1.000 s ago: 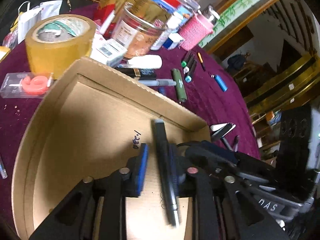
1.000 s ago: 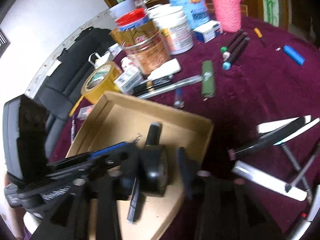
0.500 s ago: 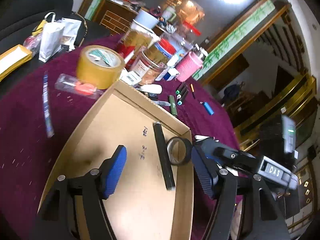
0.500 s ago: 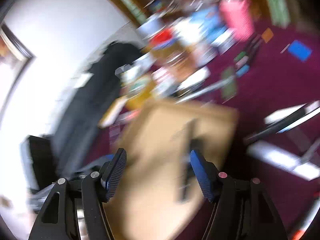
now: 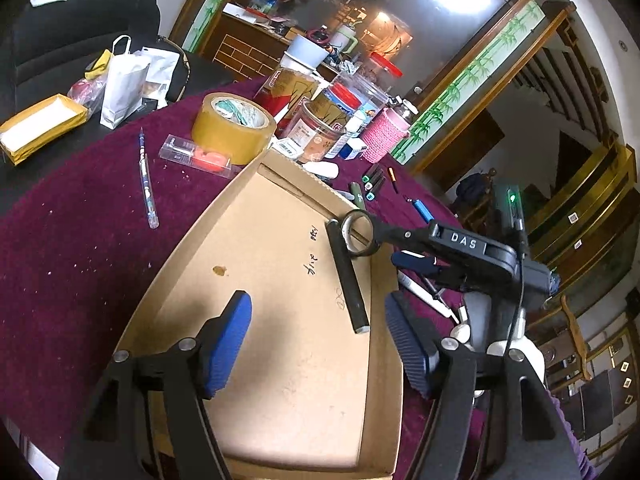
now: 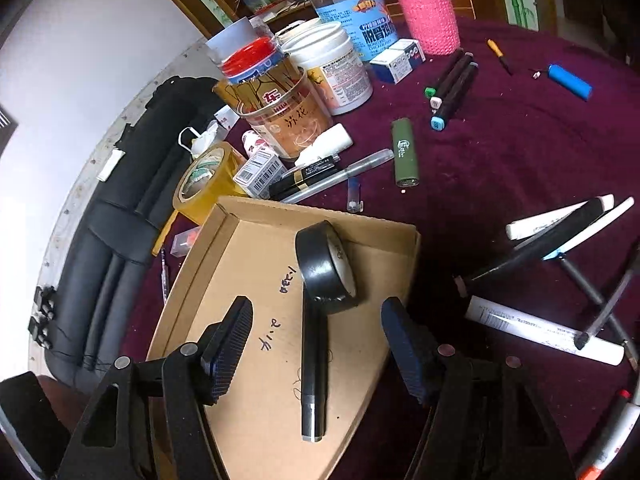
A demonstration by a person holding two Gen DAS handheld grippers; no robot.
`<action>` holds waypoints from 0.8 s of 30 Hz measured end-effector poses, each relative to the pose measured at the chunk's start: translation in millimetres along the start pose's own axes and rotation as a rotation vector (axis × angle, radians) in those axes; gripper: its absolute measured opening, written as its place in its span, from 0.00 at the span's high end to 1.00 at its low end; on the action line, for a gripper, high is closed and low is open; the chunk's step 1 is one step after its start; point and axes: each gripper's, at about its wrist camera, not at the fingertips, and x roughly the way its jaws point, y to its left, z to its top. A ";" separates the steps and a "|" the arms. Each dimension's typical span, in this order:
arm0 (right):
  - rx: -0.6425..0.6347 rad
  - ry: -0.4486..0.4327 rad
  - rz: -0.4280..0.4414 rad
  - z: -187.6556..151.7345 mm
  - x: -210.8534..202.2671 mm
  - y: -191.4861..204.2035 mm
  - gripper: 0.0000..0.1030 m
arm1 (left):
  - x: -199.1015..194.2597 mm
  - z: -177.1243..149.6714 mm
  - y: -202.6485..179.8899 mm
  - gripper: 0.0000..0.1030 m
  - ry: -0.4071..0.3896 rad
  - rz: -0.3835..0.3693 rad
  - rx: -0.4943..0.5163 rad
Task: Organize rigid objects
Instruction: 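Carry marker and tape roll over the cardboard tray and open both grippers, then grasp a second black marker with red cap with the left gripper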
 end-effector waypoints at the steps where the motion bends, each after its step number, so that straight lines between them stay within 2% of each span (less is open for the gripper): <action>1: -0.007 -0.013 0.006 -2.7 -3.6 4.0 0.30 | -1.1 -2.0 -0.1 0.34 -0.002 0.002 0.001; 7: -0.060 -0.104 -0.002 -4.7 -30.4 21.8 0.30 | -3.5 -9.5 1.2 0.33 -0.005 0.040 0.008; 9: -0.080 -0.127 -0.030 -8.2 -37.7 24.3 0.26 | -3.6 -11.3 0.9 0.31 -0.005 0.048 0.007; 13: -0.120 -0.187 -0.096 -17.2 -54.9 21.0 0.26 | -4.5 -16.1 -5.1 0.27 -0.006 0.068 0.027; 15: -0.151 -0.289 -0.152 -29.6 -81.6 16.8 0.27 | -6.9 -18.4 -13.5 0.26 -0.011 0.074 0.063; 16: -0.180 -0.371 -0.209 -40.1 -101.2 14.4 0.25 | -7.9 -19.3 -17.1 0.24 -0.013 0.071 0.079; 18: -0.219 -0.493 -0.311 -58.2 -129.4 7.4 0.00 | -8.8 -21.1 -28.9 0.19 -0.015 0.051 0.118; 20: -0.242 -0.612 -0.428 -78.6 -153.5 -10.1 0.00 | -4.4 -24.3 -45.9 0.17 0.002 0.020 0.170; 22: -0.217 -0.598 -0.504 -82.2 -162.2 -38.4 0.01 | 4.4 -30.8 -65.2 0.17 0.036 -0.008 0.220; 24: -0.140 -0.553 -0.513 -79.7 -168.1 -73.3 0.01 | 14.7 -37.3 -81.4 0.17 0.072 -0.037 0.249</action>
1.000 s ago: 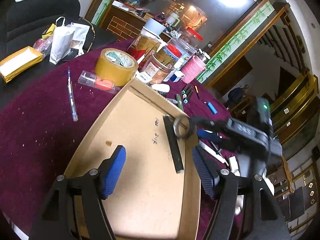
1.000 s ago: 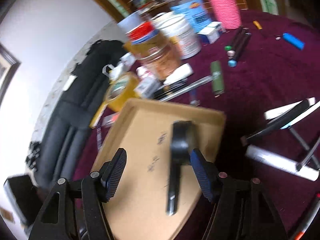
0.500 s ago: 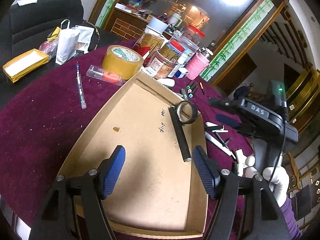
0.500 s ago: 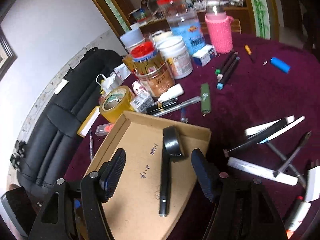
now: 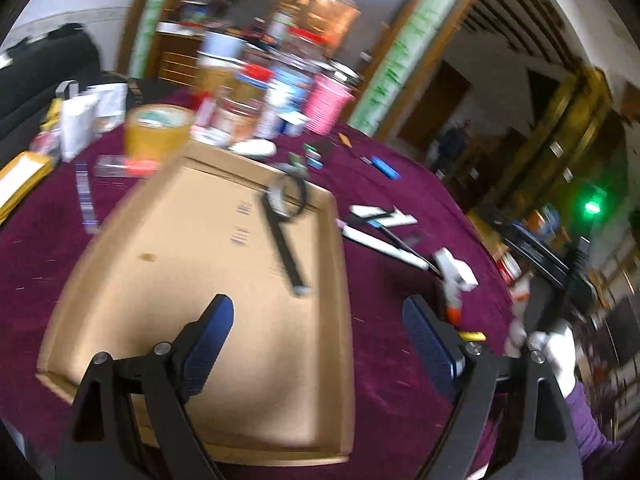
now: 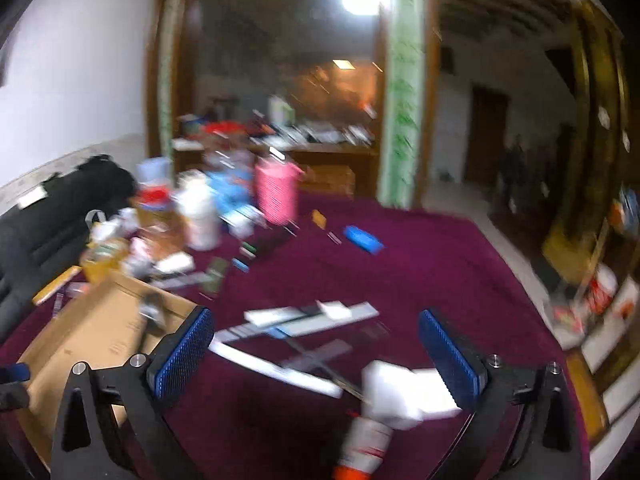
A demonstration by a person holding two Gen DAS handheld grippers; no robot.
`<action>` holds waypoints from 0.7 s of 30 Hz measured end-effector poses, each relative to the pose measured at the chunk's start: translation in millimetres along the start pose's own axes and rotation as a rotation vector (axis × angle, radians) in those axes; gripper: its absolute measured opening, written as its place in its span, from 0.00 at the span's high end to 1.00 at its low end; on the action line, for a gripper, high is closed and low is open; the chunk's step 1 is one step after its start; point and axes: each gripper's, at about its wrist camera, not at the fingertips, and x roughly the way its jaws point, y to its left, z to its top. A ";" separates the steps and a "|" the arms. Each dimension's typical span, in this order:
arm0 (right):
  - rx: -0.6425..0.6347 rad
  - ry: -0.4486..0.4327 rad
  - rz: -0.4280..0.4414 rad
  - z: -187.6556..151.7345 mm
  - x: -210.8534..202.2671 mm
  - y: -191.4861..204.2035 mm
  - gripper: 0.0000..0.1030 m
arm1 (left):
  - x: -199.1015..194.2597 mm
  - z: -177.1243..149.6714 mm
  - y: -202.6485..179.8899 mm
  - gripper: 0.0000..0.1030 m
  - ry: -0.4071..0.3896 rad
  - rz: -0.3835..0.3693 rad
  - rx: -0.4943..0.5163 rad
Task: Organize rigid objects
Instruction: 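Grasp a second black marker with red cap with the left gripper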
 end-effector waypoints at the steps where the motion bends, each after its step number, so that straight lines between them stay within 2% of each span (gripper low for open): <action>1: 0.058 0.036 -0.004 -3.9 8.9 -23.4 0.01 | 7.9 -1.7 -10.6 0.17 0.026 -0.024 0.014; 5: 0.224 0.094 -0.039 -20.9 33.4 -93.2 0.01 | 36.9 -11.5 -47.5 0.17 0.119 -0.075 0.056; 8: 0.288 0.099 -0.067 -33.6 44.6 -126.8 0.01 | 58.1 -18.9 -77.9 0.17 0.164 -0.056 0.126; 10: 0.339 0.105 -0.072 -43.9 48.7 -143.3 0.01 | 75.3 -23.2 -98.3 0.17 0.187 -0.037 0.176; 12: 0.399 0.145 -0.030 -49.4 51.3 -156.3 0.01 | 92.7 -25.4 -114.1 0.17 0.207 -0.029 0.209; 17: 0.427 0.184 0.041 -51.3 58.3 -155.2 0.01 | 139.2 -26.7 -153.7 0.18 0.246 -0.049 0.285; 18: 0.426 0.181 0.048 -51.2 57.5 -154.9 0.01 | 146.3 -27.0 -160.5 0.20 0.246 -0.045 0.311; 19: 0.423 0.176 0.053 -50.7 56.0 -152.7 0.01 | 153.6 -27.7 -167.6 0.30 0.244 -0.028 0.345; 20: 0.422 0.171 0.058 -50.0 54.8 -151.4 0.01 | 159.1 -28.1 -172.0 0.44 0.247 -0.010 0.367; 21: 0.426 0.168 0.064 -49.9 53.5 -151.6 0.01 | 166.6 -28.5 -174.9 0.52 0.263 -0.003 0.384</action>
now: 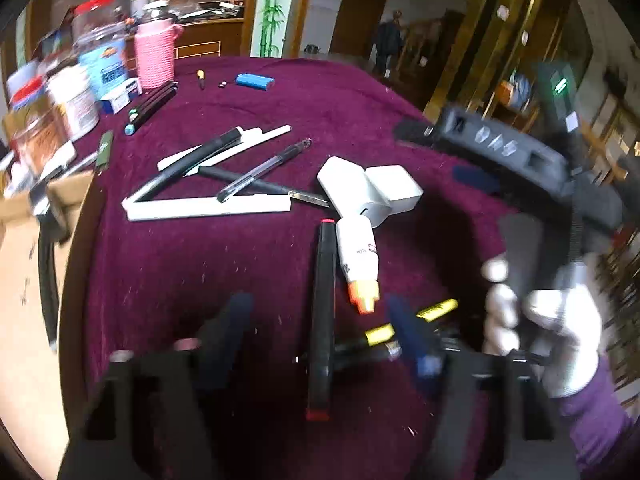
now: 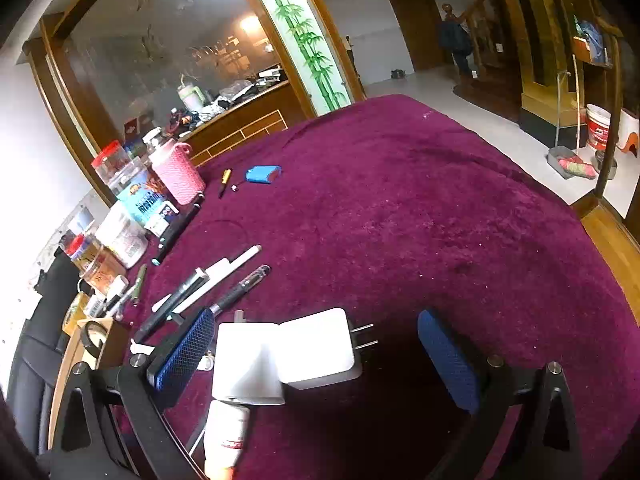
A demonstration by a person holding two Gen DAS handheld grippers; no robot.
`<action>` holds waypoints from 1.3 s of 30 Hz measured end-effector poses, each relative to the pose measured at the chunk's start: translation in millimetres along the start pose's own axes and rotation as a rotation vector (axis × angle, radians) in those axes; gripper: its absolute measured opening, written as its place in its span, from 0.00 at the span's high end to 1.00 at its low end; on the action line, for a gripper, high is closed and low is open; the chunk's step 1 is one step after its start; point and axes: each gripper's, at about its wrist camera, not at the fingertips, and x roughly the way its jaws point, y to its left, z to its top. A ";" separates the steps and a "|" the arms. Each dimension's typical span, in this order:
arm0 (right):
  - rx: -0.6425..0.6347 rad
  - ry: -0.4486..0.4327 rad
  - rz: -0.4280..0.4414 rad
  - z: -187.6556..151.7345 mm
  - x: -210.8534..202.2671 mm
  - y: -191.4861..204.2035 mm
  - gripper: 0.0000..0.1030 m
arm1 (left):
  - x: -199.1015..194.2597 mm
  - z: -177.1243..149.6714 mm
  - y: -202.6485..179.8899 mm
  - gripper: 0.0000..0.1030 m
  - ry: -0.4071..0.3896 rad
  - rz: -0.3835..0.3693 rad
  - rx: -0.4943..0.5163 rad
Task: Organize rigid objects
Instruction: 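Grasp a second black marker with red cap with the left gripper, then lift the marker with the left gripper while the right gripper grasps the white glue bottle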
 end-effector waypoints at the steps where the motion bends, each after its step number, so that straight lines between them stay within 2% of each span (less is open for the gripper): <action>1: 0.008 0.000 0.011 0.4 -1.3 -0.4 0.01 | 5.5 1.4 0.2 0.68 0.017 -0.009 0.003; 2: 0.015 0.002 0.018 0.5 -1.3 -1.7 0.01 | 8.8 1.5 0.9 0.74 0.029 -0.014 0.002; 7: 0.054 0.017 0.042 1.1 -1.7 -5.6 0.01 | 27.3 -2.9 5.5 0.74 0.087 -0.001 0.001; 11: 0.064 0.025 0.043 1.0 -0.9 -8.0 0.01 | 34.3 5.0 1.1 0.74 0.083 0.016 0.028; 16: 0.062 0.034 0.032 0.6 1.5 -8.3 0.01 | 44.7 13.0 -8.6 0.75 0.061 0.071 0.080; 18: 0.060 0.037 0.023 0.7 3.1 -8.6 0.01 | 44.3 10.8 -10.8 0.80 0.046 0.091 0.096; 19: 0.060 0.039 0.020 0.5 3.9 -8.9 0.01 | 42.1 8.9 -9.1 0.86 0.037 0.089 0.092; 20: 0.056 0.040 0.014 0.7 4.6 -8.6 0.01 | 40.8 9.1 -7.1 0.86 0.035 0.073 0.079; 24: 0.038 0.034 -0.016 0.9 6.4 -7.7 0.01 | 18.5 6.0 11.4 0.86 -0.009 0.006 -0.019; 30: -0.013 0.022 -0.076 -1.4 10.1 -4.4 0.01 | -59.8 -13.4 28.1 0.86 -0.152 -0.074 -0.086; 35: -0.020 0.034 -0.112 -3.5 14.8 -7.3 0.01 | -117.3 -35.6 51.8 0.86 -0.251 -0.103 -0.147; 39: -0.027 0.047 -0.113 -4.1 12.5 -4.5 0.01 | -149.6 -56.8 75.6 0.86 -0.299 -0.090 -0.193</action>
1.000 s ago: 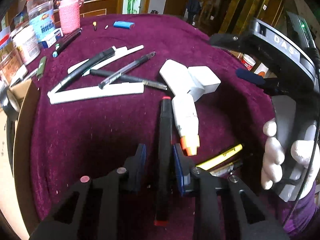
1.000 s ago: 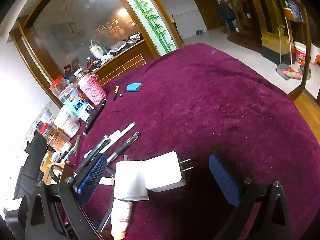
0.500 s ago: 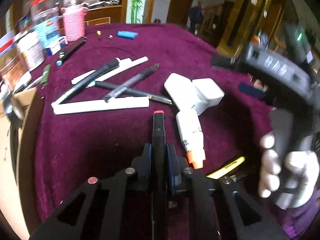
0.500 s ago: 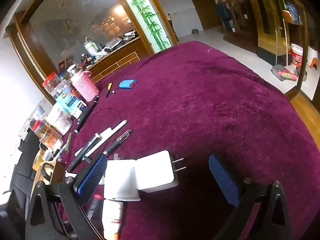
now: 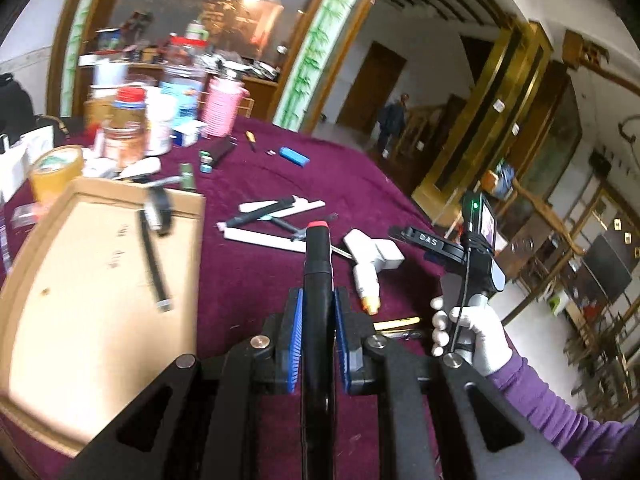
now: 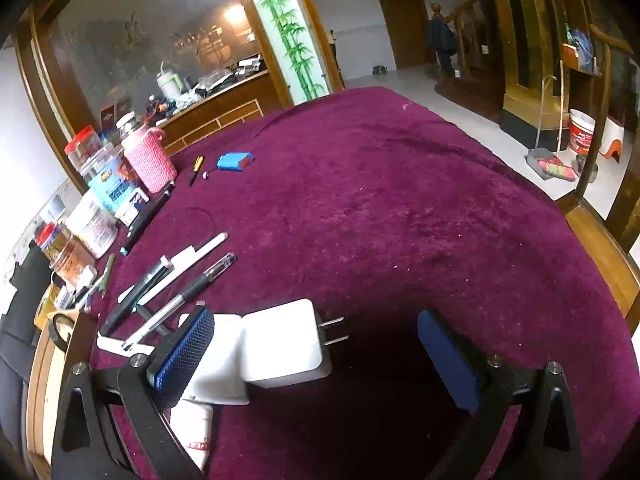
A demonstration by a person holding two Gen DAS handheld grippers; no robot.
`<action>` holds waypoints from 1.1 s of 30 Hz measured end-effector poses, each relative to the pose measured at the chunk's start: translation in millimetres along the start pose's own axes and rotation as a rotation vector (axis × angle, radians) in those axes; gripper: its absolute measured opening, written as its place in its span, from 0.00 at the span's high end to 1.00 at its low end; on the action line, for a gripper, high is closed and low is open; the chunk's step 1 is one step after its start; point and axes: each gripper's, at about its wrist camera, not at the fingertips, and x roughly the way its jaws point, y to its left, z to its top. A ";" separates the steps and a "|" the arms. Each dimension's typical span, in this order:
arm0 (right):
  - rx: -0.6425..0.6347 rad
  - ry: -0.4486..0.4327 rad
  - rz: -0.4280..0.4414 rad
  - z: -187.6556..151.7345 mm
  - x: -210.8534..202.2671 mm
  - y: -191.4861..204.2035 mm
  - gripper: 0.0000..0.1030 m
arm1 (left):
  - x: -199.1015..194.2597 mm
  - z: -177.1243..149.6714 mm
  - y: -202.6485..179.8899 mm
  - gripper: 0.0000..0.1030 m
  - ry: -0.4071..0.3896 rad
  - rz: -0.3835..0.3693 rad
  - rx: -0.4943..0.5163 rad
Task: Organize rigid objects
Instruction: 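Lift the marker with the left gripper while the right gripper grasps the white glue bottle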
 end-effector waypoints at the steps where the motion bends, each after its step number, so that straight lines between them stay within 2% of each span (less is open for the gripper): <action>1: -0.004 0.018 0.008 -1.4 -2.9 2.8 0.01 | -9.5 -1.9 8.5 0.86 -0.011 0.009 -0.011; 7: -0.084 0.070 0.087 -20.2 -32.0 30.4 0.01 | -38.8 -10.6 43.8 0.86 -0.058 0.015 -0.070; 13: -0.194 0.104 0.091 -34.0 -44.0 55.4 0.01 | -46.1 -17.6 59.5 0.86 -0.076 0.006 -0.099; 18: -0.143 0.140 0.154 -36.2 -43.7 57.3 0.01 | -54.9 -20.1 67.4 0.86 -0.089 0.015 -0.111; 25: -0.197 0.174 0.113 -45.7 -29.8 77.7 0.01 | -57.7 -24.5 76.8 0.86 -0.086 0.022 -0.142; 28: -0.234 0.189 0.061 -50.4 -19.1 90.1 0.02 | -55.0 -25.6 73.9 0.86 -0.077 0.025 -0.140; 31: -0.258 0.218 0.028 -55.7 -6.3 97.4 0.12 | -51.3 -25.9 71.2 0.86 -0.066 0.030 -0.136; 33: -0.280 0.254 0.004 -61.8 4.2 101.7 0.33 | -49.6 -25.6 71.2 0.86 -0.062 0.031 -0.138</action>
